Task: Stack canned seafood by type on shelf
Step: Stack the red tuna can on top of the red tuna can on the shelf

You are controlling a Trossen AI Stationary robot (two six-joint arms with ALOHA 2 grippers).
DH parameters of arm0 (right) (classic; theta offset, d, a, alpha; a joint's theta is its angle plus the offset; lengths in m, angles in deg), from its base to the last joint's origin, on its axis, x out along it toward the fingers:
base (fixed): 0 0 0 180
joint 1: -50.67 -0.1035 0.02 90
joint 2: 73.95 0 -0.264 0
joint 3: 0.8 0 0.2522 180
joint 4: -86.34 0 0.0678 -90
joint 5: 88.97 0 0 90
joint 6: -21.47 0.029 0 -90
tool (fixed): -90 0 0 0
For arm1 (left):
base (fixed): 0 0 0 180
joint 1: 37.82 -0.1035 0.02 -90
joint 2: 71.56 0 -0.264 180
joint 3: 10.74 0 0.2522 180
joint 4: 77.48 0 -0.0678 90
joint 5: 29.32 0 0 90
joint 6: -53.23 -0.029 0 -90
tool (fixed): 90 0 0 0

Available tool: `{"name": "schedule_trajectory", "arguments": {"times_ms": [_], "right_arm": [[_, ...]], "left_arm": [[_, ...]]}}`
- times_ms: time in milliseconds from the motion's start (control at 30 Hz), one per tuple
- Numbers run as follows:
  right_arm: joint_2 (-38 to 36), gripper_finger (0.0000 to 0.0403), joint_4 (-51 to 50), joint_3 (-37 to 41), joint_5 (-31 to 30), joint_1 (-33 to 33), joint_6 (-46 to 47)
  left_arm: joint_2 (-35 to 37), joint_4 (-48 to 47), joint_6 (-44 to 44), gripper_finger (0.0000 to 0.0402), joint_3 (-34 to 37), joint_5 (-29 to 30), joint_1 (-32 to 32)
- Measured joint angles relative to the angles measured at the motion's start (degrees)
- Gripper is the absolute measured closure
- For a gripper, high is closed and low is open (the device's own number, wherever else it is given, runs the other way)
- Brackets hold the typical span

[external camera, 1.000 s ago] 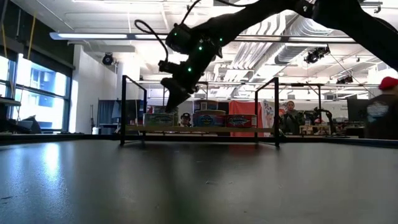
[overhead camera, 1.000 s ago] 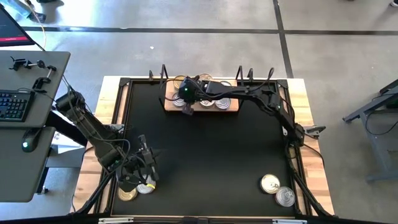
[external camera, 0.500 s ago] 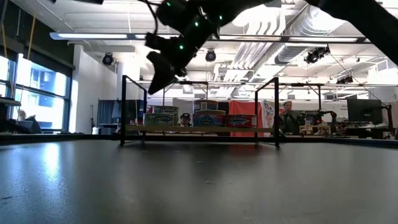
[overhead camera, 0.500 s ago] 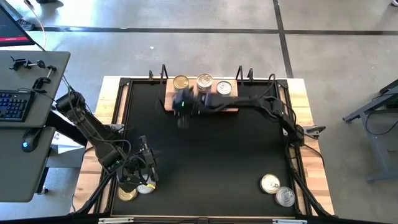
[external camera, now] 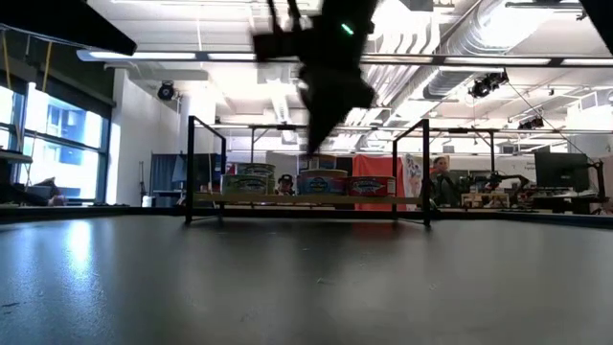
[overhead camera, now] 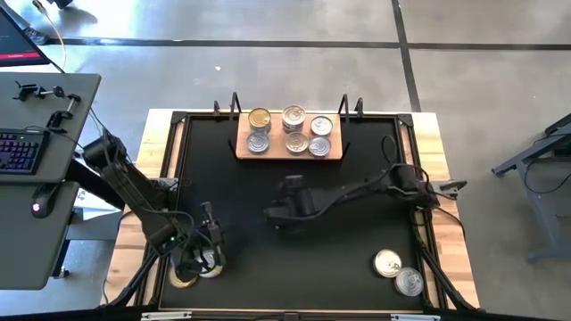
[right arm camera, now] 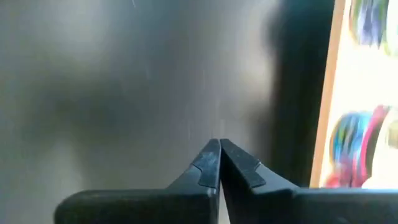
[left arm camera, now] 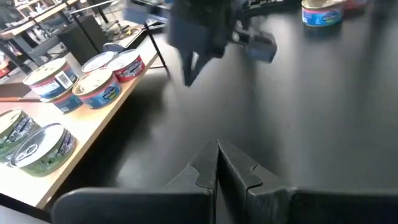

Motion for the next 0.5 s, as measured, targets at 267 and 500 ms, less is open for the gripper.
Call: {"name": "schedule_trajectory", "arguments": {"times_ms": [267,500], "right_arm": [[-14.54,0.0403,24.19,38.00,-3.23,-5.51,25.61],[-21.59,0.0403,58.70,59.65,-4.17,-10.30,34.91]], "left_arm": [[-4.06,1.47,1.02,0.0402,0.07,0.17,-3.79],[-4.98,2.96,-8.13,0.0402,-3.16,-22.33,-12.51]]}}
